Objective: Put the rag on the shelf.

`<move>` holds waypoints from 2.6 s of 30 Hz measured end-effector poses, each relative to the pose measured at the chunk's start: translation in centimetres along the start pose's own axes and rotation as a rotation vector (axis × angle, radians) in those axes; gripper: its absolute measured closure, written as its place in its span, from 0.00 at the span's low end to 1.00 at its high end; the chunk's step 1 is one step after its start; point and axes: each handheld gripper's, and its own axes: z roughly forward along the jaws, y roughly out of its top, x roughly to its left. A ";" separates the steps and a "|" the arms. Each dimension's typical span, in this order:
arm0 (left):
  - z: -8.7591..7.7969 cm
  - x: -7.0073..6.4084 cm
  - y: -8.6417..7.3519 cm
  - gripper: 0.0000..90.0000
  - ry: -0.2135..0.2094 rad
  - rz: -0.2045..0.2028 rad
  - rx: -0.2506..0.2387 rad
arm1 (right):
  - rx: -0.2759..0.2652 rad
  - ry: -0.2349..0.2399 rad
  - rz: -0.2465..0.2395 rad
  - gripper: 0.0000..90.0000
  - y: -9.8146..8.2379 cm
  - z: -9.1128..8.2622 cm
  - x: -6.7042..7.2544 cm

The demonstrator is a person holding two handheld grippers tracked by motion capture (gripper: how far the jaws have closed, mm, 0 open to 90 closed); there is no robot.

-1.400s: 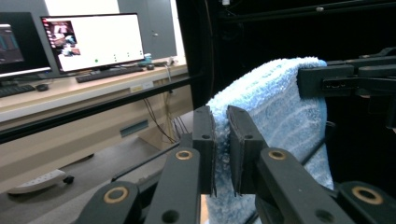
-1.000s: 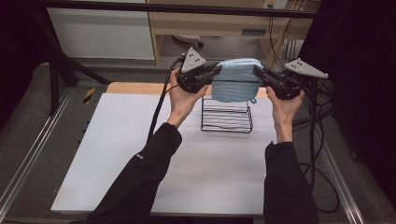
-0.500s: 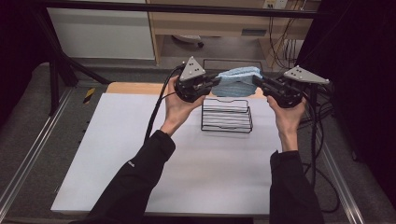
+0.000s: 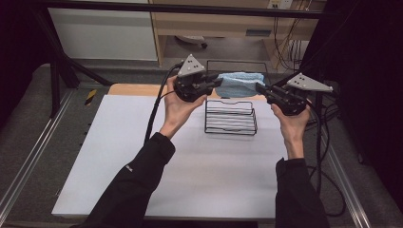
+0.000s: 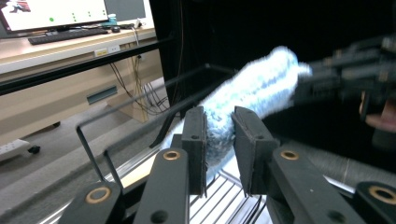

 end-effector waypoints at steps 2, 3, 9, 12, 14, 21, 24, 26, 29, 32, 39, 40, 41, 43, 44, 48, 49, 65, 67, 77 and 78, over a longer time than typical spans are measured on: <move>-0.3 0.4 0.7 0.83 0.001 -0.033 -0.022 | -0.002 0.005 0.002 0.90 -0.2 -0.1 0.0; -0.3 0.6 1.0 0.84 0.005 -0.050 -0.030 | 0.000 0.008 0.003 0.90 -0.3 -0.1 0.0; 0.4 1.3 2.0 0.97 0.002 -0.112 0.035 | -0.002 0.015 -0.013 0.90 -0.5 -0.2 -0.1; 0.9 0.9 1.7 1.00 -0.033 -0.104 0.078 | -0.003 0.013 -0.020 0.89 -0.6 -0.2 0.0; 1.1 0.5 1.3 1.00 -0.037 -0.082 0.102 | 0.002 0.015 -0.028 0.88 -0.6 -0.2 0.0; 1.6 0.0 -0.3 1.00 -0.059 -0.063 0.144 | 0.021 0.030 -0.018 0.76 -0.5 -0.4 0.2; 1.9 -0.2 -1.0 1.00 -0.061 -0.044 0.161 | 0.027 0.030 -0.021 0.65 -0.4 -0.7 0.4; 2.2 -0.3 -1.4 1.00 -0.055 -0.030 0.176 | 0.025 0.032 -0.012 0.56 -0.3 -0.9 0.5; 2.4 -0.3 -1.8 1.00 -0.047 -0.012 0.195 | 0.014 0.036 -0.004 0.47 0.0 -1.1 0.7; 2.7 -0.4 -2.1 1.00 -0.043 -0.002 0.202 | 0.006 0.045 0.000 0.46 0.4 -1.3 0.9; 2.7 -0.2 -2.8 1.00 -0.037 0.005 0.197 | 0.056 0.054 0.024 0.75 0.9 -0.2 1.5; 2.7 -0.2 -2.9 1.00 -0.037 0.005 0.197 | 0.073 0.050 0.030 0.81 0.8 -0.1 1.5; 2.7 -0.1 -3.1 1.00 -0.036 0.002 0.196 | 0.086 0.046 0.036 0.85 0.7 0.0 1.5; 2.8 0.0 -3.4 1.00 -0.036 -0.001 0.200 | 0.104 0.052 0.060 0.92 0.2 0.2 1.2; 2.8 0.0 -3.5 1.00 -0.036 -0.005 0.197 | 0.113 0.056 0.070 0.95 -0.1 0.3 1.1; 3.0 0.2 -4.1 1.00 -0.036 -0.017 0.191 | 0.139 0.057 0.090 0.98 -1.3 0.5 0.6; 3.0 0.2 -4.2 1.00 -0.035 -0.017 0.191 | 0.141 0.051 0.094 0.98 -1.6 0.6 0.6; 3.3 0.1 -4.7 1.00 -0.029 -0.011 0.190 | 0.129 -0.009 0.058 0.91 -2.8 1.5 0.7; 3.0 0.1 -4.6 0.98 -0.025 -0.007 0.188 | 0.122 -0.010 0.055 0.87 -2.6 1.3 0.9; 1.1 0.2 -3.6 0.79 -0.007 -0.025 0.184 | 0.091 -0.009 0.030 0.70 -0.7 0.4 2.1; 0.8 0.2 -3.5 0.76 -0.001 -0.025 0.184 | 0.090 -0.009 0.028 0.69 -0.5 0.3 2.1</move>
